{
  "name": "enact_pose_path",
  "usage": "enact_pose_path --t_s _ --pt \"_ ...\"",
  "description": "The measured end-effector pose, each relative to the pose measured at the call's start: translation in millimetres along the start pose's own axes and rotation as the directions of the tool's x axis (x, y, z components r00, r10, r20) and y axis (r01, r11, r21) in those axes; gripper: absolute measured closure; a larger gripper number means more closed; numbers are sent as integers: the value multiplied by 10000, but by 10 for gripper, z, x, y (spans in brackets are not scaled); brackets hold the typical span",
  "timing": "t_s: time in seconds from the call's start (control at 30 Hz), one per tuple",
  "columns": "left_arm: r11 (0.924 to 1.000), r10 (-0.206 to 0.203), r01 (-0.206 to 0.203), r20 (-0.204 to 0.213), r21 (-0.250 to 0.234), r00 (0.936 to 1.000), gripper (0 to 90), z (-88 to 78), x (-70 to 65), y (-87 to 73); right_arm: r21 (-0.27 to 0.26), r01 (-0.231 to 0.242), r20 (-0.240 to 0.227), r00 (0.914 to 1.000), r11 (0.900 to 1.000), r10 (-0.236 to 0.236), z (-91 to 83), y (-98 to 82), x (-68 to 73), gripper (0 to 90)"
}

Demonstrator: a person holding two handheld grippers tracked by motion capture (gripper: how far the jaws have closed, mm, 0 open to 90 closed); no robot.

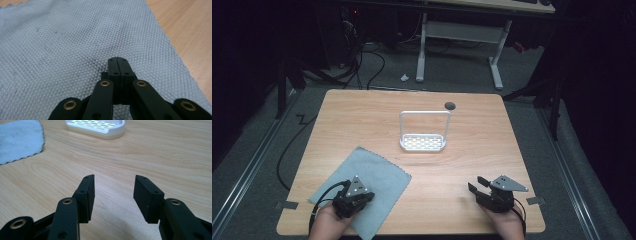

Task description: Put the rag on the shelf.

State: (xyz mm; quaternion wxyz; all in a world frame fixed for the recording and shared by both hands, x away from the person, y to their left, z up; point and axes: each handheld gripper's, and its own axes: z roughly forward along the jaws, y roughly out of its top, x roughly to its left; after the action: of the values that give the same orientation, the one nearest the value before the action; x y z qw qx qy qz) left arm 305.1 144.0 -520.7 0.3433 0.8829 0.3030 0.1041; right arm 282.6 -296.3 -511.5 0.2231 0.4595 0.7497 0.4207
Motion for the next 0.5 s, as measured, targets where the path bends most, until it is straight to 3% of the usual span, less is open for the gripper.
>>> enact_pose_path --t_s 0.07,0.13,0.23,0.27,0.3,0.33,0.4,0.5 --pt "9999 141 -141 264 -7 9996 898 70 -104 74 22 3 -2 10000 10000 -3 10 0 9 525" --pt "9985 545 -544 460 -23 9975 891 131 -216 143 43 17 -20 10000 10000 -17 14 3 16 525" --pt "9962 863 -861 337 -99 9957 857 132 -254 183 65 99 -87 9999 9999 -99 17 0 20 533" --pt "9966 818 -816 179 -92 9965 851 106 -215 172 93 90 -127 9999 9999 -89 15 -4 25 534" --pt "9989 405 -404 11 -257 9992 846 80 -176 144 122 84 -160 9998 9999 -82 16 -9 31 537" --pt "9987 493 -495 -228 -97 9985 845 17 -73 110 126 107 -207 9997 9999 -104 17 -13 36 540" --pt "9997 -163 152 -568 -207 9983 845 -119 115 -5 177 117 -292 9995 9998 -112 19 -16 48 550" --pt "9970 -776 771 -1430 -93 9867 886 -333 351 -223 192 186 -547 9983 9996 -175 28 -3 76 605"
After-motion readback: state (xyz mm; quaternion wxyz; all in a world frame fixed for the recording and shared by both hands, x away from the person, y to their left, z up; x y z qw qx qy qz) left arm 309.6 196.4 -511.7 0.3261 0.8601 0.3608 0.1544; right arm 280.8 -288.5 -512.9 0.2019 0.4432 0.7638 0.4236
